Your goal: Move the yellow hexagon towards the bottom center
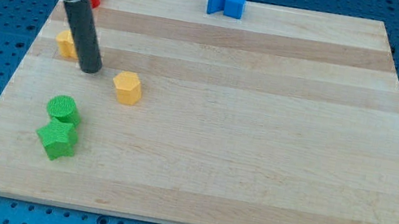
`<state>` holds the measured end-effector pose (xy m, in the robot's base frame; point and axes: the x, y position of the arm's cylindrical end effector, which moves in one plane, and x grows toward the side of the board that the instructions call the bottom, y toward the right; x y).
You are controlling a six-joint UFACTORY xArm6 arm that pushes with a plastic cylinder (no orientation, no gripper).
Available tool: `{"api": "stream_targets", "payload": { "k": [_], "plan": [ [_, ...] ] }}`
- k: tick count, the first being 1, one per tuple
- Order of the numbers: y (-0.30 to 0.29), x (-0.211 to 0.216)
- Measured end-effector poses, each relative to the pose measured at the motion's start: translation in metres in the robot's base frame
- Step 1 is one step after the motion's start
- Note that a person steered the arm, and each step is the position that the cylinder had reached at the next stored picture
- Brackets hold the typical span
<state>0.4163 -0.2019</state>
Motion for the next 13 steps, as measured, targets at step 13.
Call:
{"api": "stream_targets", "payload": {
  "k": [13],
  "plan": [
    [0.134,0.056]
  ]
}}
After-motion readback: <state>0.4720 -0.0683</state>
